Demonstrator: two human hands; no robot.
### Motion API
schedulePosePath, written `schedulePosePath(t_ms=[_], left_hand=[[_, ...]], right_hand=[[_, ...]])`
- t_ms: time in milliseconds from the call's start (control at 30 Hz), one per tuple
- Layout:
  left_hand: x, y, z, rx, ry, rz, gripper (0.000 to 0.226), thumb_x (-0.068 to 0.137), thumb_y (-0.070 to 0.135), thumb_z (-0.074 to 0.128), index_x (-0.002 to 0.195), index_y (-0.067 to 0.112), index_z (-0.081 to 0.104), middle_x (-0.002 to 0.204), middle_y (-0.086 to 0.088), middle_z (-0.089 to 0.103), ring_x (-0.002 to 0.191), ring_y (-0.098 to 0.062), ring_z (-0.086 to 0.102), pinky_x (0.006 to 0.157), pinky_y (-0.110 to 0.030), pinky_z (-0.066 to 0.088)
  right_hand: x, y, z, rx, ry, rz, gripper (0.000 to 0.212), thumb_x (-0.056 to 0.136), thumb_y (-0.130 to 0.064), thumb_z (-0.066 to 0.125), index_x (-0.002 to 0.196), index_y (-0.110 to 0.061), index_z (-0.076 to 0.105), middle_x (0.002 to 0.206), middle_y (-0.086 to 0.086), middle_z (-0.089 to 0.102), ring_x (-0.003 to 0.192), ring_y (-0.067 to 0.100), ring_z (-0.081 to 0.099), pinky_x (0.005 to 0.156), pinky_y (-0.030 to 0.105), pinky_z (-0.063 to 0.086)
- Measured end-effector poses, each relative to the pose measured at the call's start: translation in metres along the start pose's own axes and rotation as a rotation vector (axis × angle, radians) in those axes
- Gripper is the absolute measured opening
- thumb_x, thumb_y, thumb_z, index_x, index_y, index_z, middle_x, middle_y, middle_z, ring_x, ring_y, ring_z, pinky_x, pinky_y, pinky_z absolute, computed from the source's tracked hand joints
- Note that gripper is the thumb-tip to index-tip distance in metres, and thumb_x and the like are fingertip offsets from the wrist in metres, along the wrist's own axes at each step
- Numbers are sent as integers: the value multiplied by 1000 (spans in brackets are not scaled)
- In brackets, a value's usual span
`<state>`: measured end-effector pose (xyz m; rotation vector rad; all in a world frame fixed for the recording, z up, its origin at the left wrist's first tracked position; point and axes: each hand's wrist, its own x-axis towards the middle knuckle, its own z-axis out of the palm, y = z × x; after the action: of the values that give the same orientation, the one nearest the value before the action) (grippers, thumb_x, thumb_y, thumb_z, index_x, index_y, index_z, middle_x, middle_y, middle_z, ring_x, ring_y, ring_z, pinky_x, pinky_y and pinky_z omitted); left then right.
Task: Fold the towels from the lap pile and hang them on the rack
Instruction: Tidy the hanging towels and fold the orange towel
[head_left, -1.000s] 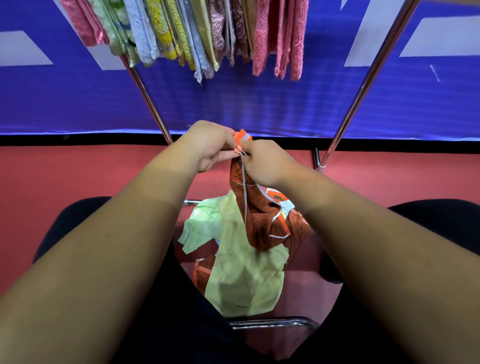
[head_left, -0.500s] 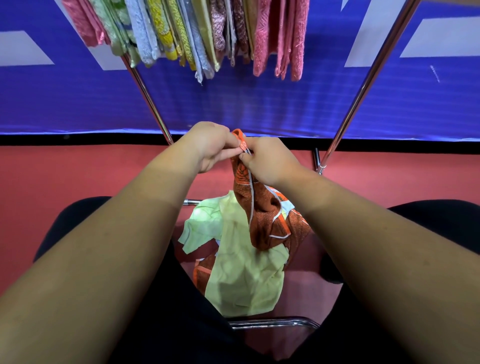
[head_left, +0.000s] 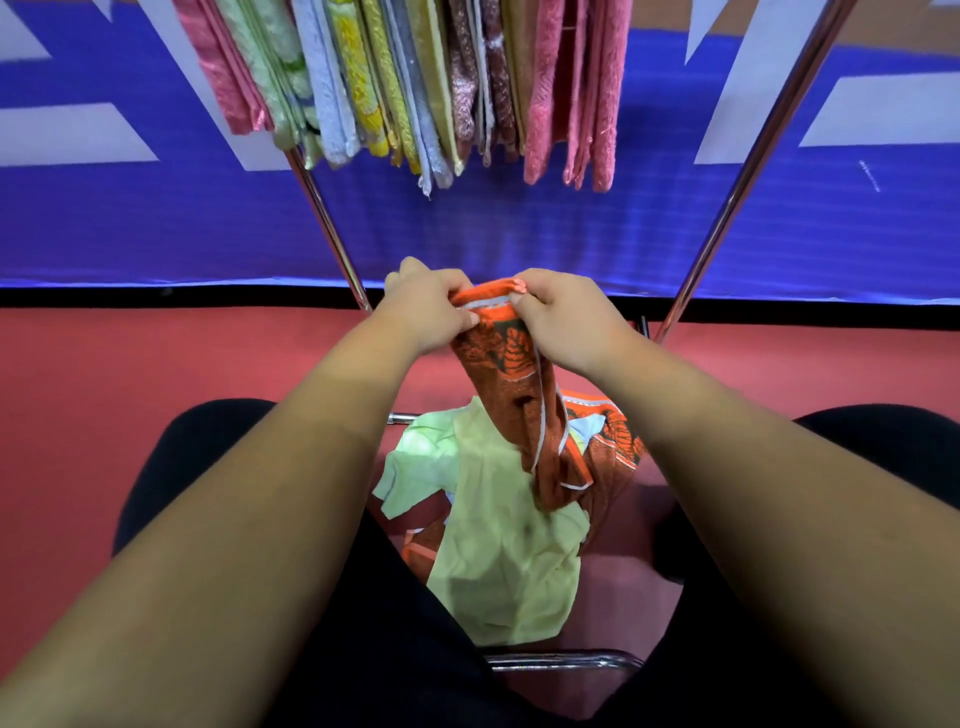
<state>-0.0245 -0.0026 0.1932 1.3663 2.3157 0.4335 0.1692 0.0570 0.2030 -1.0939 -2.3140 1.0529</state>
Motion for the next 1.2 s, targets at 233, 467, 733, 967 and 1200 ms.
schedulePosePath(t_ms=[233, 467, 733, 967, 1200], left_hand=[[-33, -5, -27, -371, 144, 19, 14, 92, 23, 79, 84, 24, 67, 77, 5, 64, 76, -16, 60, 71, -30, 44], [-68, 23, -100, -683, 278, 202, 4, 89, 31, 79, 85, 30, 80, 76, 10, 70, 77, -11, 63, 86, -40, 57], [-114, 91, -207, -678, 390, 397, 13, 104, 24, 66, 92, 22, 70, 85, 3, 65, 80, -12, 60, 79, -40, 58], [-160, 146, -309, -595, 684, 498, 19, 98, 42, 68, 102, 26, 78, 78, 12, 70, 63, -8, 59, 64, -29, 49], [-175, 170, -347, -593, 570, 373, 11, 106, 27, 61, 99, 22, 67, 79, -15, 70, 56, -23, 74, 57, -41, 65]], right_hand=[[-21, -21, -32, 58, 183, 3, 19, 108, -30, 52, 107, -22, 69, 95, -3, 72, 92, 15, 63, 74, 26, 43], [-31, -73, -100, 19, 318, -26, 21, 107, -30, 52, 108, -21, 71, 97, -3, 73, 94, 18, 64, 77, 32, 43], [-44, -177, -179, 448, 274, -26, 25, 113, -12, 47, 97, -19, 65, 72, 11, 65, 47, 11, 66, 47, 30, 58], [-66, -264, -248, 625, 364, -232, 17, 110, -12, 51, 108, -18, 67, 98, 7, 76, 74, 17, 78, 66, 29, 61], [-67, -299, -269, 289, 449, -162, 14, 107, -18, 59, 97, -13, 68, 78, 8, 66, 55, 13, 60, 53, 29, 51]])
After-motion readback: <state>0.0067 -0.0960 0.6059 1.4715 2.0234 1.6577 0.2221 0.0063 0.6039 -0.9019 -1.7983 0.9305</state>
